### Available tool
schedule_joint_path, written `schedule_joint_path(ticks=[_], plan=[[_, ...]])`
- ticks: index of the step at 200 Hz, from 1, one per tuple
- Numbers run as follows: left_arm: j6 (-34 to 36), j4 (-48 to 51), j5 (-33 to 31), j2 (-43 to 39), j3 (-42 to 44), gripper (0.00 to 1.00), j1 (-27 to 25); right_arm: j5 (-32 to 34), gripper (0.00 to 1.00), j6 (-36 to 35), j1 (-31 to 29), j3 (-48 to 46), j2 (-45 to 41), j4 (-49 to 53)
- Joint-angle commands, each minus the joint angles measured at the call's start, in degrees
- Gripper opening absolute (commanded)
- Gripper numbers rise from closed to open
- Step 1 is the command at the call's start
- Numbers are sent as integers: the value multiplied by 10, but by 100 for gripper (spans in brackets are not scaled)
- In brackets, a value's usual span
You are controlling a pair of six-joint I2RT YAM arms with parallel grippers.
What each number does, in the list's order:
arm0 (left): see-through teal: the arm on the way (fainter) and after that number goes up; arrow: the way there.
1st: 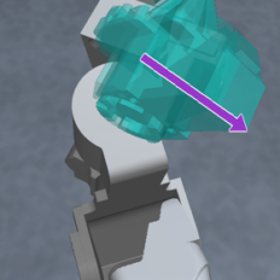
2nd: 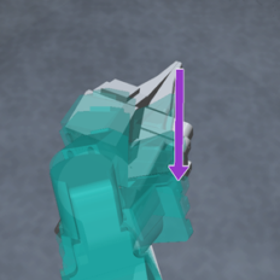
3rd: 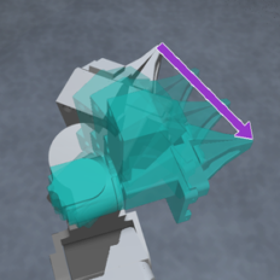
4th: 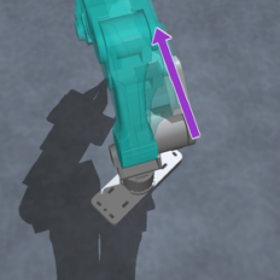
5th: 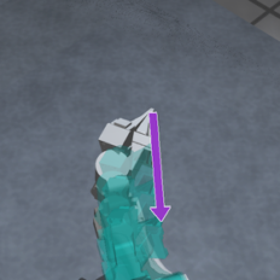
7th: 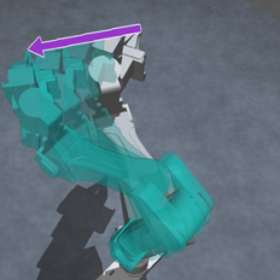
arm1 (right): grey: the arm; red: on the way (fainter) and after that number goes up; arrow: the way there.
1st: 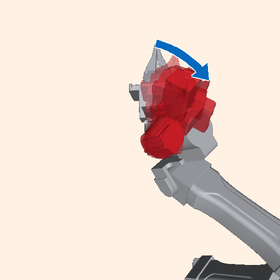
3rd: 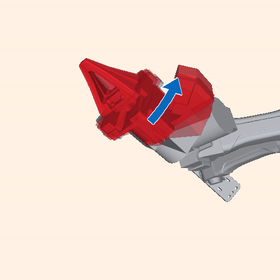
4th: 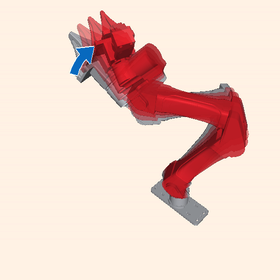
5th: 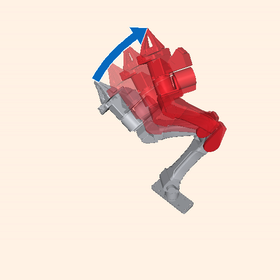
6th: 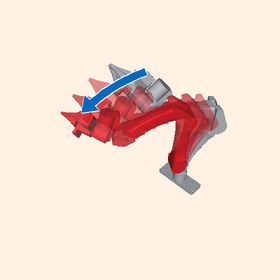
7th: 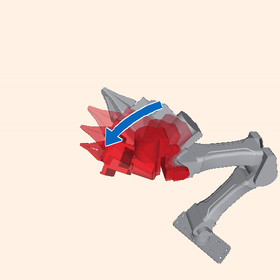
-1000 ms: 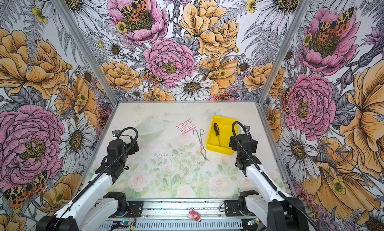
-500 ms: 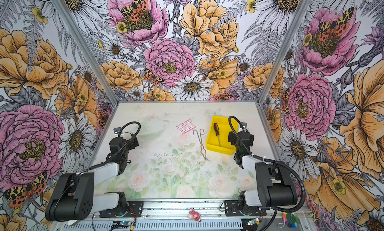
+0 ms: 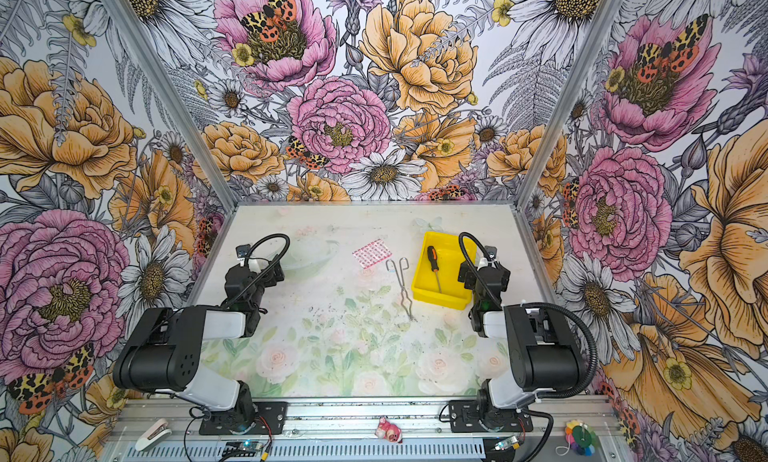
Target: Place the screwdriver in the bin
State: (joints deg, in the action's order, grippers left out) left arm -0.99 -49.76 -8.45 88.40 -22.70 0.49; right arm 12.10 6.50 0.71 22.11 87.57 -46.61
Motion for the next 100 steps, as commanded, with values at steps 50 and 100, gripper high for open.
schedule_joint_path(ticks=[50,100], plan=[[17,-38,9,4,10,99,-8,-6,100,-5,-3,-2,1,-36],[16,-36,15,4,10,99,-5,-6,100,-5,-3,-1,2,-35]])
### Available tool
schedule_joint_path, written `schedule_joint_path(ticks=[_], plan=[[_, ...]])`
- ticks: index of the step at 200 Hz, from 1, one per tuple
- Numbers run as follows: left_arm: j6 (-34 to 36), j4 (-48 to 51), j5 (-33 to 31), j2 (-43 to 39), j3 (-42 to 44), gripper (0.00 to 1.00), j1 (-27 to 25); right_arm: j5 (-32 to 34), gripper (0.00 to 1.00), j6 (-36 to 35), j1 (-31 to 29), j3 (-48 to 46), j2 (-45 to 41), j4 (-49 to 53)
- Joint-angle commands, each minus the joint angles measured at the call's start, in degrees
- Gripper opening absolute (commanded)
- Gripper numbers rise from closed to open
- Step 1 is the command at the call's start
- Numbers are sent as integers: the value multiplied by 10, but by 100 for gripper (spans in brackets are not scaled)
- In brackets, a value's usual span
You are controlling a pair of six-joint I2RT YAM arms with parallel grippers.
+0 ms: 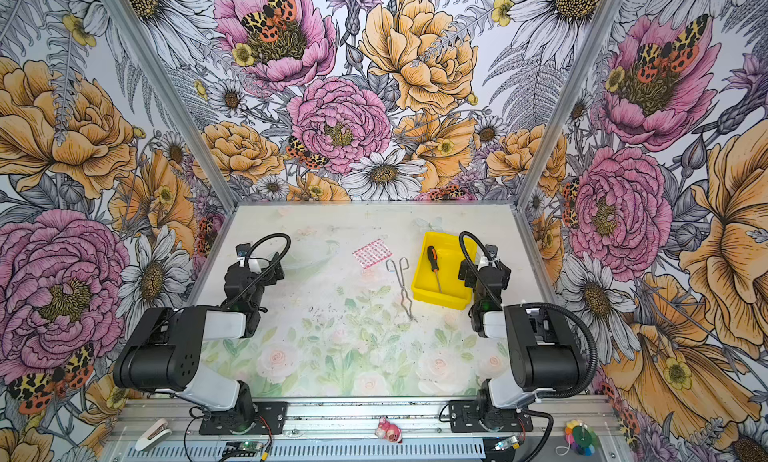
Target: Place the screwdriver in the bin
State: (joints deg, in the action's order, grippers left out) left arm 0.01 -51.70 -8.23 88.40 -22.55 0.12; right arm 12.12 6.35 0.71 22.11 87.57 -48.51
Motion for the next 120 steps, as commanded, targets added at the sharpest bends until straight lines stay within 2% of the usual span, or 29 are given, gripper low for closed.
schedule_joint_path(ticks=[1,120], plan=[[6,-17,12,4,8,99,-2,-6,99,-4,-3,-1,2,-15],[11,-18,5,3,8,99,-9,-5,100,-4,-3,-1,1,-15]])
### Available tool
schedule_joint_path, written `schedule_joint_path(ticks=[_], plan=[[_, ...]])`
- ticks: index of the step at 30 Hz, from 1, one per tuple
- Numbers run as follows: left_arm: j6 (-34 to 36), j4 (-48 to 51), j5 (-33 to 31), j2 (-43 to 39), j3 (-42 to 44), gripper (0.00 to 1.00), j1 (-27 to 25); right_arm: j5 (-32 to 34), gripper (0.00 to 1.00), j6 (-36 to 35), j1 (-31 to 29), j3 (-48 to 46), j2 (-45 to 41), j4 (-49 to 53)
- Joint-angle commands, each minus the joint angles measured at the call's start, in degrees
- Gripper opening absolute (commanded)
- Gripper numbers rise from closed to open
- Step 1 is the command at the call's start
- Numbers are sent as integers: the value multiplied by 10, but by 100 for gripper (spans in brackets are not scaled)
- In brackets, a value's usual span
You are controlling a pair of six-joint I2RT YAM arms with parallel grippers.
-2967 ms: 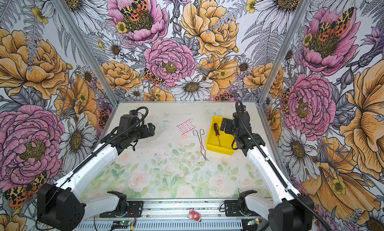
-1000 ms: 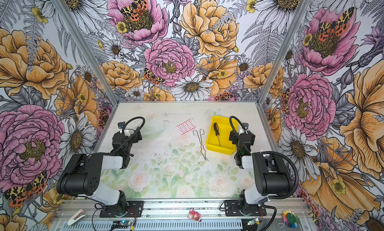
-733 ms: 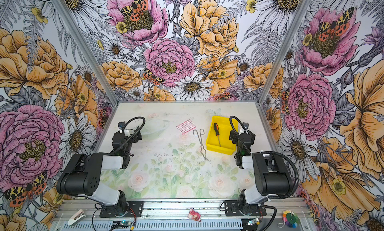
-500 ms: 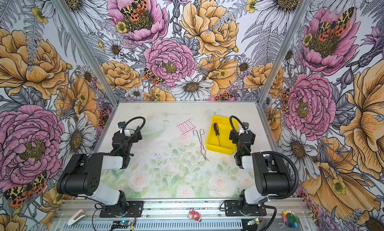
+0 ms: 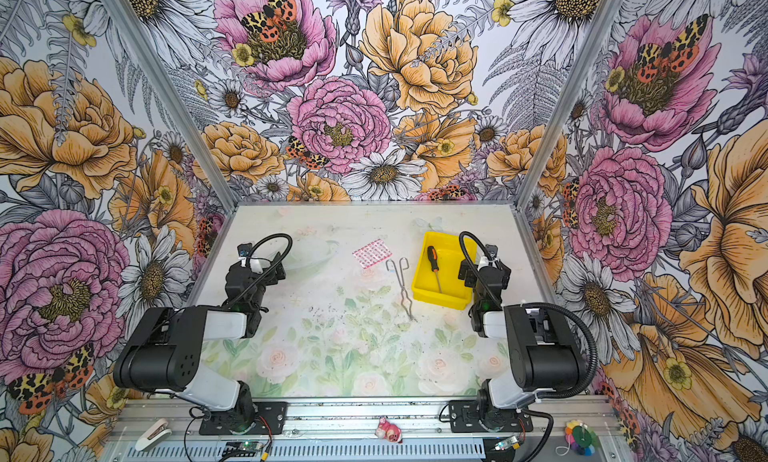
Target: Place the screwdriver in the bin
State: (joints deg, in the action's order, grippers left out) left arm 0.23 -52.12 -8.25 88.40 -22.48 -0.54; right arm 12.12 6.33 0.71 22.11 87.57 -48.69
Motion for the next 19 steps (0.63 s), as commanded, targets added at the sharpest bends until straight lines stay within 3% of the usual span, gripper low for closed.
schedule_joint_path(ticks=[1,17,19], plan=[[9,-15,5,4,8,99,-3,-6,100,-3,-3,-1,1,-14],[9,-15,3,4,9,99,-3,-6,99,-4,-3,-1,2,-14],[9,-16,3,4,9,99,-3,-51,99,-22,-2,4,3,-9]])
